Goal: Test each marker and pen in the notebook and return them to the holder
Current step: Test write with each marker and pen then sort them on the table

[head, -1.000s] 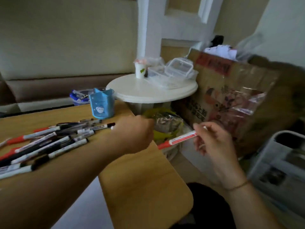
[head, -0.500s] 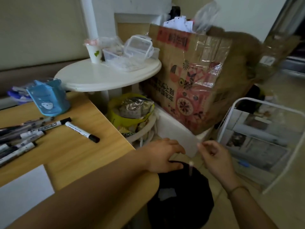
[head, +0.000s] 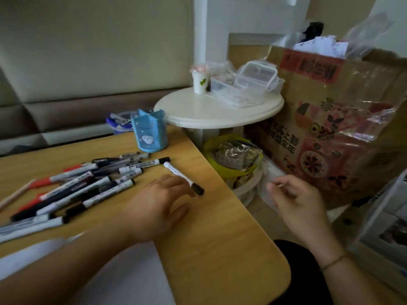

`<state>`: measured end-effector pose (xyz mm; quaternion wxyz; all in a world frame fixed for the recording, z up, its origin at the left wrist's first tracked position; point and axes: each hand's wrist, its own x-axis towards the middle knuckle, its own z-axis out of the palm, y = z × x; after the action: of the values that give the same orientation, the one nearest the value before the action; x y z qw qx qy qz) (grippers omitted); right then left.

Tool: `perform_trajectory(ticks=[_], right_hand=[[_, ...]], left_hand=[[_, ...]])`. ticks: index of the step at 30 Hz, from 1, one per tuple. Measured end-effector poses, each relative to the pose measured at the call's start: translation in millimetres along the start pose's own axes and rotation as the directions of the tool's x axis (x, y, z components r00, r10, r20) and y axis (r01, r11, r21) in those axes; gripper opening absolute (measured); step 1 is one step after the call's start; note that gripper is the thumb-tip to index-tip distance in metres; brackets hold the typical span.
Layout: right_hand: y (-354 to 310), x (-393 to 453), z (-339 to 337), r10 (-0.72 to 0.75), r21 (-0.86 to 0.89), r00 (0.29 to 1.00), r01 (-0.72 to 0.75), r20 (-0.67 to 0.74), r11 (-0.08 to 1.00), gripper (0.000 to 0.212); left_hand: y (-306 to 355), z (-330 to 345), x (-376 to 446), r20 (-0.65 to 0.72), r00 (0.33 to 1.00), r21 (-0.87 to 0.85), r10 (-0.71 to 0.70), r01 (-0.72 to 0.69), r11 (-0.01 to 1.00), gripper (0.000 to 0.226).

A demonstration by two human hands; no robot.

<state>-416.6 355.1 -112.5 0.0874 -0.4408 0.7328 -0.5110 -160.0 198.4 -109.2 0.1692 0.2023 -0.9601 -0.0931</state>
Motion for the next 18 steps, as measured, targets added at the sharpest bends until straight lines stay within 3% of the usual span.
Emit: perform_trajectory(ticks=[5, 8, 10, 13, 15, 18], right_hand=[[-66.9, 26.7, 94.6, -0.268, -0.141, 0.928, 0.311, 0.259, 0.940, 0.006], [-94.0, 52.6, 156.5, -0.384, -0.376, 0.830, 0.533, 0.404, 0.758, 0.019], [-103.4, 70.8, 191.2, -0.368, -0.471, 0.792, 0.594, 0.488, 0.653, 0.028], [-106.2, 90.7, 224.8, -0.246, -0.571, 0.798, 0.575, 0.551, 0.586, 0.037], [-103.7, 98.5, 236.6, -0.166, -0.593, 0.794, 0.559, 0.585, 0.579, 0.040], [-100.1, 103.3, 245.3, -0.107, -0.561, 0.795, 0.510, 0.597, 0.652, 0.038]], left_hand=[[-39.9, -20.1, -103.0, -0.246, 0.939, -0.022, -0.239, 0.241, 0.970, 0.025], [-49.8, -22.6, -125.6, -0.325, 0.911, -0.039, -0.255, 0.256, 0.966, 0.017], [-54.1, -23.9, -126.2, -0.352, 0.895, -0.078, -0.274, 0.263, 0.962, 0.014], [-56.7, -21.7, -125.5, -0.364, 0.889, -0.105, -0.277, 0.257, 0.961, 0.013], [-58.0, -20.5, -128.3, -0.377, 0.881, -0.114, -0.285, 0.261, 0.958, 0.014], [-58.9, -19.4, -130.5, -0.394, 0.872, -0.121, -0.290, 0.264, 0.957, 0.013]])
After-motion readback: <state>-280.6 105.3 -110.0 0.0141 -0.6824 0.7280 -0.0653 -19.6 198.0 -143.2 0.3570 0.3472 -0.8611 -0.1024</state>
